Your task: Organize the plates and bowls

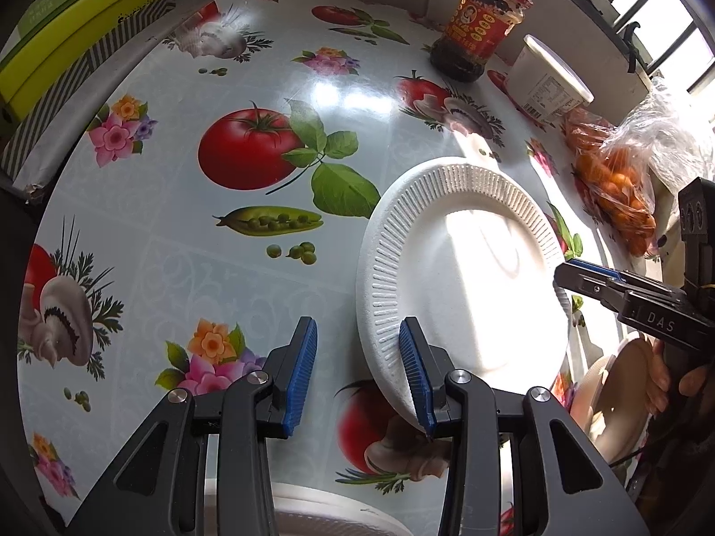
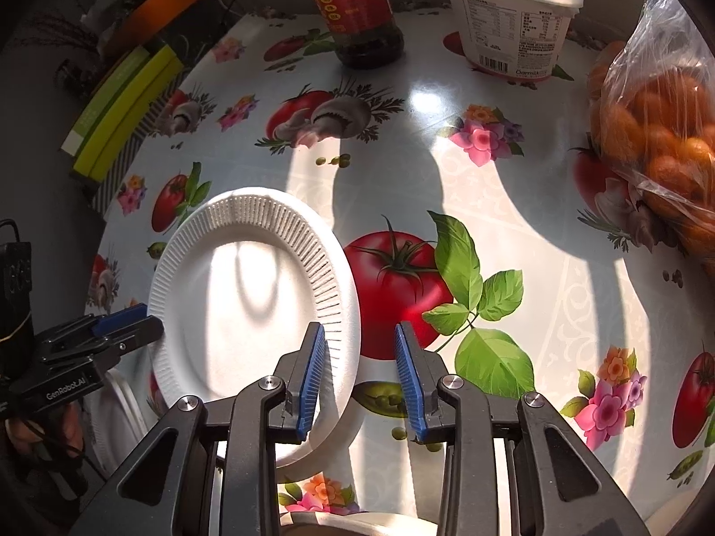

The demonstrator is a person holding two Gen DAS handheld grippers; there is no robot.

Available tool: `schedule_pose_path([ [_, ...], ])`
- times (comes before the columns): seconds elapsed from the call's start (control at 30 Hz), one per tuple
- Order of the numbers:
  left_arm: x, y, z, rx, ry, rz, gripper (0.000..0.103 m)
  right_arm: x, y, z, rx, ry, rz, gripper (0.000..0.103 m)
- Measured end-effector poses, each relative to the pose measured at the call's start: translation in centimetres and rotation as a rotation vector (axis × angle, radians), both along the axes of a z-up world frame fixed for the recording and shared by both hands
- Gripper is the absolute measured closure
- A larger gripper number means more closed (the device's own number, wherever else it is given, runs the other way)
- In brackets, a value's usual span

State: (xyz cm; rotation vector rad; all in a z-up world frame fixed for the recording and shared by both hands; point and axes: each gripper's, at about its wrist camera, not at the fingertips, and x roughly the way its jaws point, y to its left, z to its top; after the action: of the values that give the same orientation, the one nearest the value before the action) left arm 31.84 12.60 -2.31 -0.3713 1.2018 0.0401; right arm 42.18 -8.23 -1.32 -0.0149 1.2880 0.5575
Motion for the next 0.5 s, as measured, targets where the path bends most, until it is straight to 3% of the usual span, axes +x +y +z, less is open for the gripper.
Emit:
schedule_pose_path([
  [0.23,-0.09,-0.01,0.19,-0.005,-0.011,0.002,0.064,-0.16,0.44,0.01,0.001,0.001,0.005,0.084],
  [0.5,-0.04,-0.45,0.24,-0.002,-0.02,-0.02,0.079,-0.3,0.71,0.13,0.0,-0.005,0.008,0.087],
])
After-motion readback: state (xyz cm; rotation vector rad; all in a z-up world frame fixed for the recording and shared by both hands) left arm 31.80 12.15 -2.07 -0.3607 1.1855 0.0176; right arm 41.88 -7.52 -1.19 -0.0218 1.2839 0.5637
